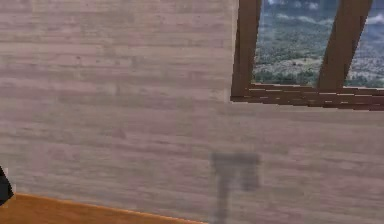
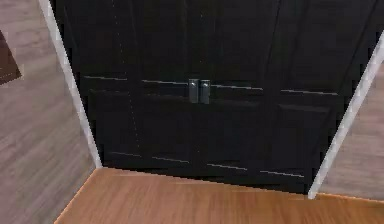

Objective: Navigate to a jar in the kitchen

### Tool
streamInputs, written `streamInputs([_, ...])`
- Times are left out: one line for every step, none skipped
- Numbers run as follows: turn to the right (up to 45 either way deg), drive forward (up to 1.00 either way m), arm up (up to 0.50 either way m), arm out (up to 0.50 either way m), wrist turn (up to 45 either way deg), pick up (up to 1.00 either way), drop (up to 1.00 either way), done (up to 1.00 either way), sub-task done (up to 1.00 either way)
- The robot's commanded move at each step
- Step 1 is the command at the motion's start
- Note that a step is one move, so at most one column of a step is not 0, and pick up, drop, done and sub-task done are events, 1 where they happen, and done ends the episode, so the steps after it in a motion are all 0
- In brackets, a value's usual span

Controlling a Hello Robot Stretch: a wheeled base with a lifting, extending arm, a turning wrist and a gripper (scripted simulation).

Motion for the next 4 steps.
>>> streamInputs([-24.0,0.00,0.00,0.00,0.0,0.00,0.00,0.00,0.00])
streamInputs([0.0,0.45,0.00,0.00,0.0,0.00,0.00,0.00,0.00])
streamInputs([-45.0,0.00,0.00,0.00,0.0,0.00,0.00,0.00,0.00])
streamInputs([-18.0,0.00,0.00,0.00,0.0,0.00,0.00,0.00,0.00])
